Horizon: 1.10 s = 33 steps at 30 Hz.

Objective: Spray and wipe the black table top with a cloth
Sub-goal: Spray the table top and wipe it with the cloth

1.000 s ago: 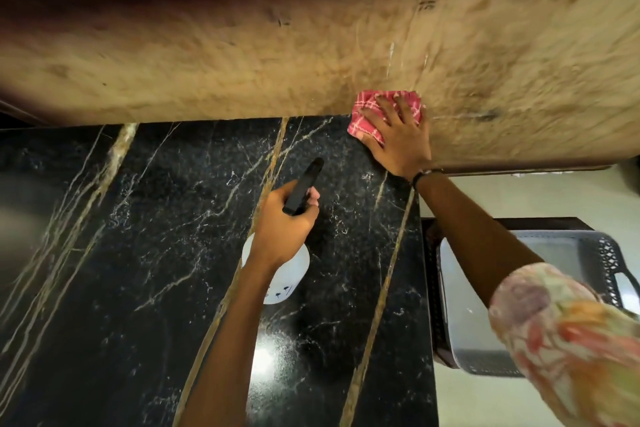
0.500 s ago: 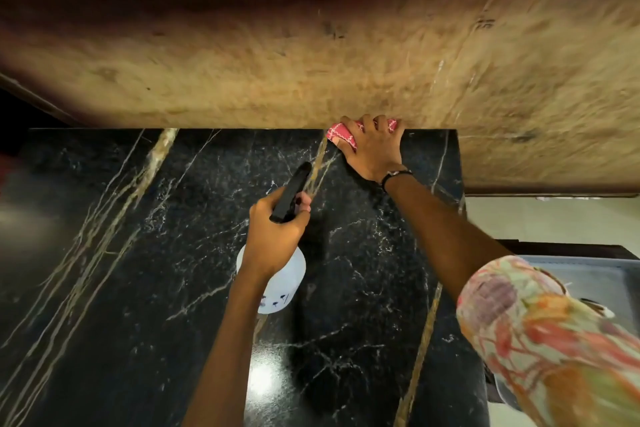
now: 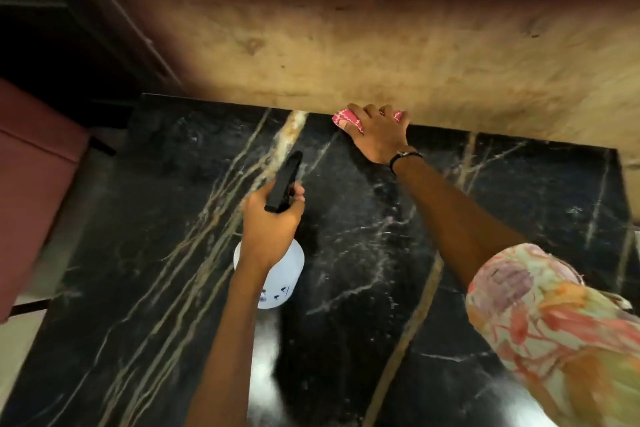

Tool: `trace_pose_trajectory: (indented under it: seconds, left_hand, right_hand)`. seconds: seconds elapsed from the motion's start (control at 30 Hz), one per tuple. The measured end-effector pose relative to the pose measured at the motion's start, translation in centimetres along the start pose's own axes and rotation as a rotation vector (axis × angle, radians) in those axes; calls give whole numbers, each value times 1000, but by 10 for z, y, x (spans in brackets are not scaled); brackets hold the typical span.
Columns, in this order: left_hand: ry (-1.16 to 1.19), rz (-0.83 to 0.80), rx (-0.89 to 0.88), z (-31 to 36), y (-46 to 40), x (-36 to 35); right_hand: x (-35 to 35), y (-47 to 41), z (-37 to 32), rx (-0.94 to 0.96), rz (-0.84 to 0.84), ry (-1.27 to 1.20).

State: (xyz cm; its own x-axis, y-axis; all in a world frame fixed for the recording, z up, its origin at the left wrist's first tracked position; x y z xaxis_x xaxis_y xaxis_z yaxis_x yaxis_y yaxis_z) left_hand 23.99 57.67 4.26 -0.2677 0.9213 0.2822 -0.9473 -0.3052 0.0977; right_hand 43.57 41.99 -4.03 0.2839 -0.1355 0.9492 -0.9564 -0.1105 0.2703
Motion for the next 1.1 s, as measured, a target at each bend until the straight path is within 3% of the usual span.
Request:
trace_pose_trajectory:
  seconds: [0.27,0.43,0.53,0.67,0.83,1.1]
  left_hand:
    - [23,72,-26,-37,-34,144]
    - [9,149,-12,-67,-39,215]
    - [-11,193,-10,-77,-40,240]
    - [-7,183,-4,-79,-41,245]
    - [13,142,-1,-66,-39,218]
    - [6,7,-32,-28,-24,122]
  right_hand:
    - [-32,-34,-227,147,-38,-145]
    - [-53,-48,-350,291,26,-52]
    - [-59,-51,-388,392,76,12]
    - [-62,-52,-391,542,129,108]
    - [-58,-41,-355,468,146,92]
    - [-33,-7,-179,298,183,88]
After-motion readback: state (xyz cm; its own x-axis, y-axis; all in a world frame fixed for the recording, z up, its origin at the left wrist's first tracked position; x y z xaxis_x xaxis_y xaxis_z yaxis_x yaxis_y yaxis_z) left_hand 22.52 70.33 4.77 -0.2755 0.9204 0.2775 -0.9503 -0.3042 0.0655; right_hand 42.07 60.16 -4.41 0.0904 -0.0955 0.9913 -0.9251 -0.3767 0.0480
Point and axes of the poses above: each hand's wrist, its own y-axis away from the middle knuckle, its own x-axis out of the back of the hand, z = x × y, the point moved 7 cm from there along -y, towards the middle knuckle, and after that the axes turned 12 degrees about -x, right-handed, at the moved point
